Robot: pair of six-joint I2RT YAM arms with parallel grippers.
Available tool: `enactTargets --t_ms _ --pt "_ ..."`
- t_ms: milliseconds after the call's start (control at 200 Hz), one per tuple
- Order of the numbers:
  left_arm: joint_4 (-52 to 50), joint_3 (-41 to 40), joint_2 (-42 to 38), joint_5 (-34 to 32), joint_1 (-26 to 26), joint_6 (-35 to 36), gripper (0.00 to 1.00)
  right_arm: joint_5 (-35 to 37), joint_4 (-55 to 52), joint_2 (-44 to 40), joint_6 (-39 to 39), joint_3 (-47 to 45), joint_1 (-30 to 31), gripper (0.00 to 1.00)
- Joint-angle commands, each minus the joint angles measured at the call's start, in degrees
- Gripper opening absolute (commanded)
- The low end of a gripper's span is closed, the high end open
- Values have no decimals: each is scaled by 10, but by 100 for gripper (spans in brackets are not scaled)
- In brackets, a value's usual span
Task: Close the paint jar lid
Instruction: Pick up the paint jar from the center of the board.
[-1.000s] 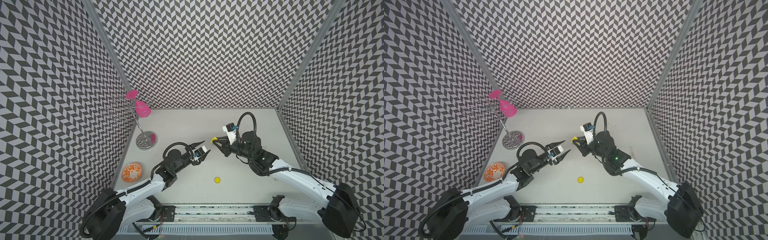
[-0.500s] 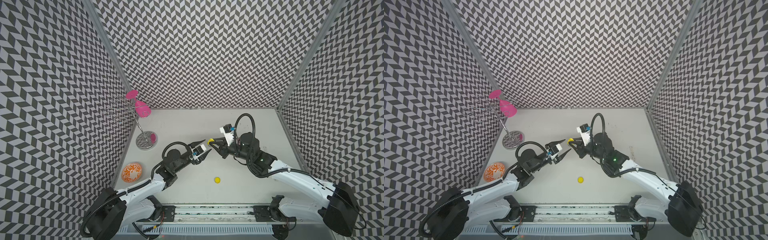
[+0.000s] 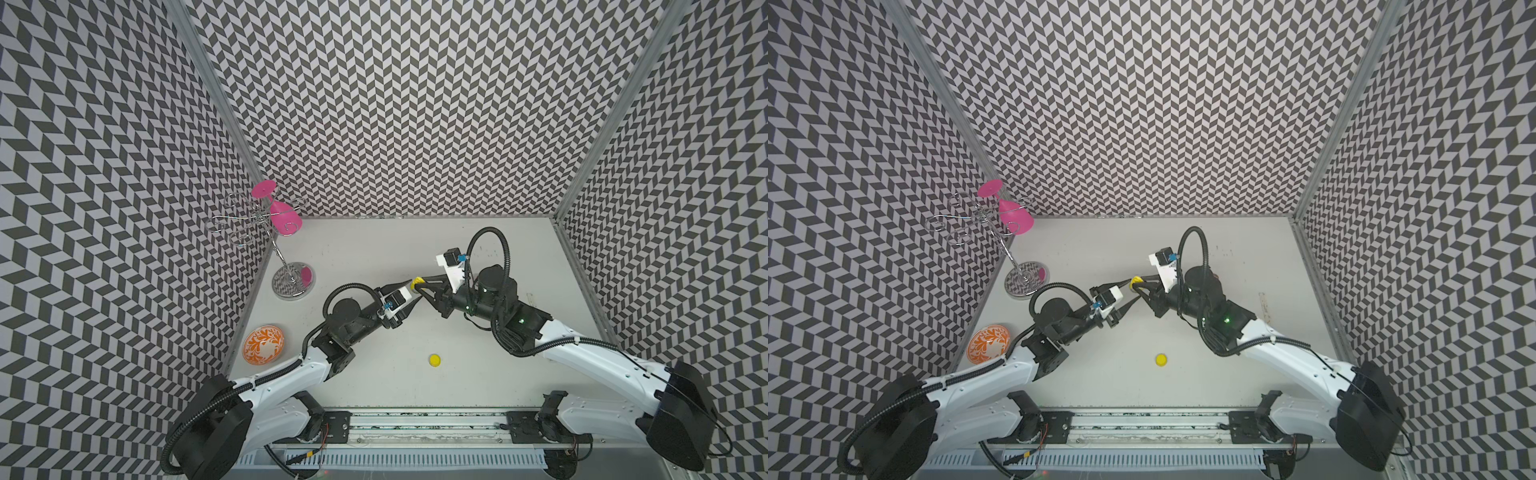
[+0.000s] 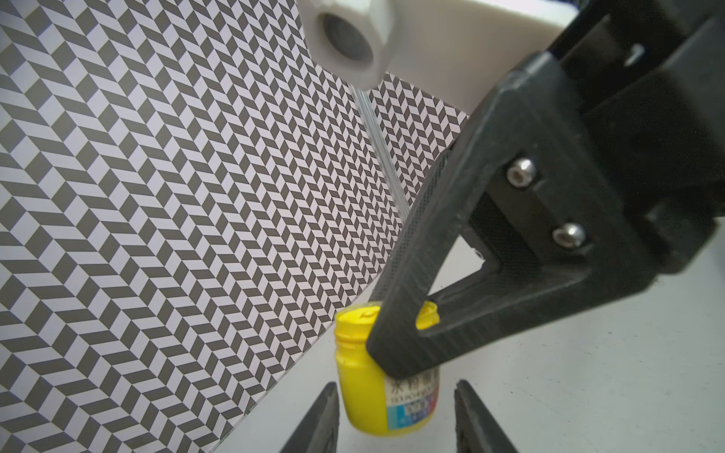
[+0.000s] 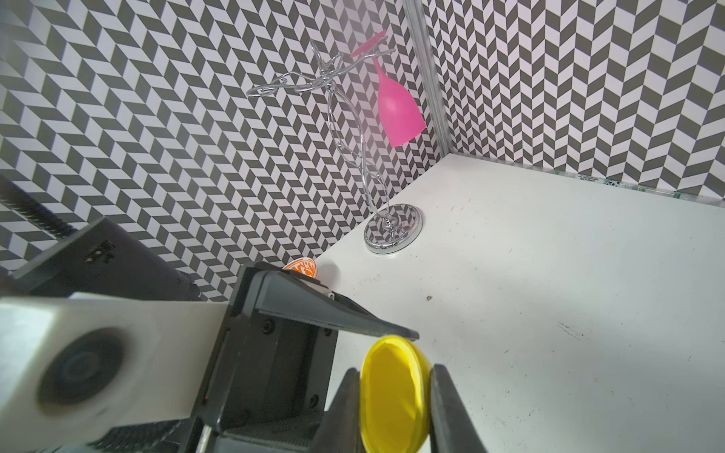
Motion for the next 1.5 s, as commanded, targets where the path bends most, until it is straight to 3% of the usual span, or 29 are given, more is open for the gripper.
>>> enactTargets --t_ms 0,135,350,621,1497 --pt "20 21 3 9 -3 -5 48 6 36 5 6 16 9 20" --pt "23 22 6 4 -2 -7 47 7 41 9 8 16 16 20" --pt "8 37 17 14 1 -11 36 21 43 2 6 13 21 19" --pt "14 33 14 -12 2 -17 50 60 60 -31 4 -8 23 17" --pt "23 31 5 -21 4 -23 51 56 72 -9 15 -15 27 17"
